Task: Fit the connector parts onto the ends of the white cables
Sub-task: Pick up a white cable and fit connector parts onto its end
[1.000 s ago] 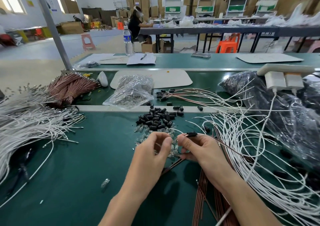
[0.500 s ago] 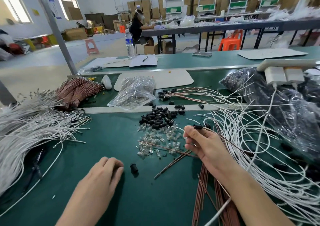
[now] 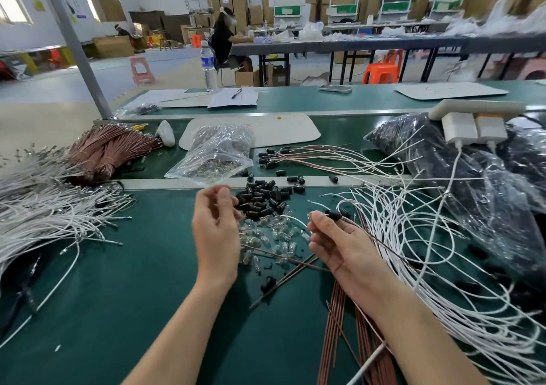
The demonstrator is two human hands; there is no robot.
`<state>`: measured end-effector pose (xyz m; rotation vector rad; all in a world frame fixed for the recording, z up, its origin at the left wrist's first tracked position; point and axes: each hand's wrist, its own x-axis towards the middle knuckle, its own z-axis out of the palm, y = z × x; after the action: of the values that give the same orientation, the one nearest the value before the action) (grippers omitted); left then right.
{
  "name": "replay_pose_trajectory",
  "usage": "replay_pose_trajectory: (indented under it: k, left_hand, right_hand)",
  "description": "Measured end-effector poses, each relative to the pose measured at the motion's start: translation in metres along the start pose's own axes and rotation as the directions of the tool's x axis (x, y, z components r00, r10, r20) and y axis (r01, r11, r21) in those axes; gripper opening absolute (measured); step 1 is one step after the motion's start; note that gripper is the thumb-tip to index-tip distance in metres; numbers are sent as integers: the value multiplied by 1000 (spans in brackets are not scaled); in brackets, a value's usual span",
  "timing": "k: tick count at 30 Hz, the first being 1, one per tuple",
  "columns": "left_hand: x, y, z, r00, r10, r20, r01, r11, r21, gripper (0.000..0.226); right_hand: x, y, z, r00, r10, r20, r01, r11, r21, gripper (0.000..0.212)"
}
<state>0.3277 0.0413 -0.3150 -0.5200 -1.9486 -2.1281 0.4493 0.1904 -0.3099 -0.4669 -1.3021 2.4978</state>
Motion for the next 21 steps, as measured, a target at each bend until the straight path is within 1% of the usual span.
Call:
replay_pose_trajectory:
  k: [2,3,5,8,10,12,16,21]
  left_hand:
    - [3,2,-10,998,0,-69,-3,999,-44,12]
    - [0,4,-14,998,1,-64,-5,998,-60,11]
    - [-11,8,-16,999,-11,31,14,995,-97,10]
    - [-32,12,-2,966,-24,256,41,997,-60,15]
    - [-42,14,10,945,-58,322,83,994,-66,18]
    - [-46,15,15,939,-82,335,118,989,-88,16]
    - [-46,16,14,935,-83,345,133,984,-122,14]
    - [-46,16,15,924,-83,374,125,988,-91,17]
  right_hand:
    - [1,0,-1,1000,0,9,0,1000,-2,9]
    - [1,0,-1,1000,2,14,-2,1000,-5,9]
    - [1,2,1,1000,8,25,-8,1000,-15,9]
    - [1,4,5,999,15,40,-15,1000,-11,9]
    - [2,4,4,999,12,43,-12,1000,-11,11]
    - [3,4,3,999,13,46,-13,1000,-11,12]
    - [4,4,2,998,27,54,-29,999,20,11]
    - [4,4,5,999,41,34,-42,999,24,11]
